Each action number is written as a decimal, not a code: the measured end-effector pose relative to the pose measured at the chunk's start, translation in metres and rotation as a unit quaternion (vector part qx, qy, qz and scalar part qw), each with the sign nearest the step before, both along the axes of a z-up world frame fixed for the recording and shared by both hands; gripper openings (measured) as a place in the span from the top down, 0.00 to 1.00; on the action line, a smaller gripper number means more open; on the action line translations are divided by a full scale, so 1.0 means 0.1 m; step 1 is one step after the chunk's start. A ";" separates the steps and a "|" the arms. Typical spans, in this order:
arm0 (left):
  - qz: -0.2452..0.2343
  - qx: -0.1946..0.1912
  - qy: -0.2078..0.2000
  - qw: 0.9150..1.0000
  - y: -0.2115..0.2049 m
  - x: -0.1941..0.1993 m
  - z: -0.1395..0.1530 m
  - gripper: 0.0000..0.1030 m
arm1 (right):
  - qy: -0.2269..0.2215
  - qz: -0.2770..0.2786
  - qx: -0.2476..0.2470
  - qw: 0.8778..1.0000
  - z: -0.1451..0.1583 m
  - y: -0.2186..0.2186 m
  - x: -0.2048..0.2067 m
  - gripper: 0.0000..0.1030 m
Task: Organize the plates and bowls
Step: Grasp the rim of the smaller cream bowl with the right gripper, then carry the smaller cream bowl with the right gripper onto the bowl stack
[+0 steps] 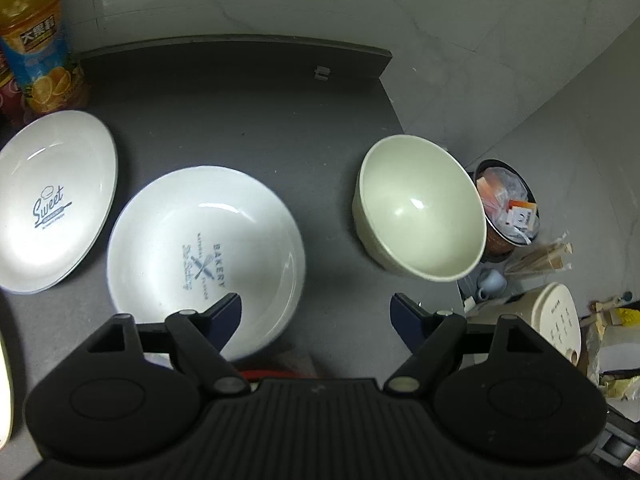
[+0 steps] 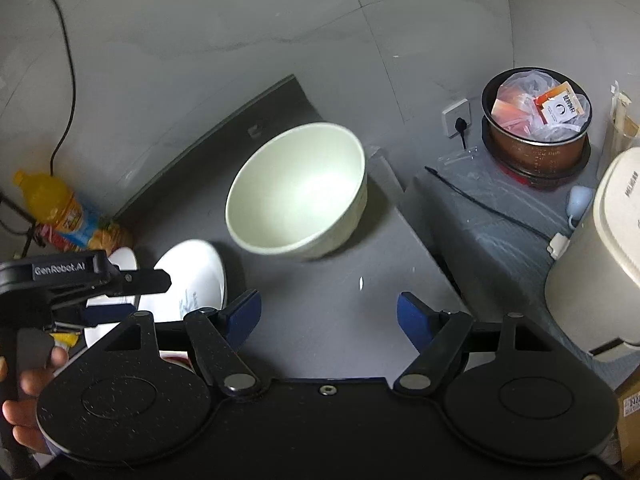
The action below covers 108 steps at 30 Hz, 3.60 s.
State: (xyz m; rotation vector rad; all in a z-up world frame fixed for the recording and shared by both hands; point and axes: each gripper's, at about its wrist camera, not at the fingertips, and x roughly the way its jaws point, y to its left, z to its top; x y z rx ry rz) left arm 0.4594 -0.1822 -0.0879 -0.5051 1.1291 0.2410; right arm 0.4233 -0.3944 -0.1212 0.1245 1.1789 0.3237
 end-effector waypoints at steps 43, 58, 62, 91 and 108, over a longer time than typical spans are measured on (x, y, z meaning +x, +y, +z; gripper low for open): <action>-0.014 -0.061 0.021 0.998 -0.09 0.92 -0.69 0.88 | 0.035 -0.049 0.000 0.998 -0.80 0.19 0.80 0.76; -0.044 -0.055 -0.023 0.997 -0.17 0.61 -0.15 0.88 | -0.013 -0.068 0.004 0.998 -0.24 0.15 0.39 0.76; -0.047 -0.053 -0.027 0.997 -0.15 0.46 -0.03 0.87 | -0.021 -0.077 0.009 0.997 -0.13 0.17 0.24 0.76; -0.102 -0.037 -0.080 0.991 0.15 -0.66 0.53 0.87 | -0.054 -0.077 0.017 0.995 0.28 0.48 -0.81 0.76; -0.090 -0.069 -0.042 0.993 0.35 -1.18 0.18 0.87 | -0.009 -0.046 0.001 0.999 0.16 0.62 -1.29 0.76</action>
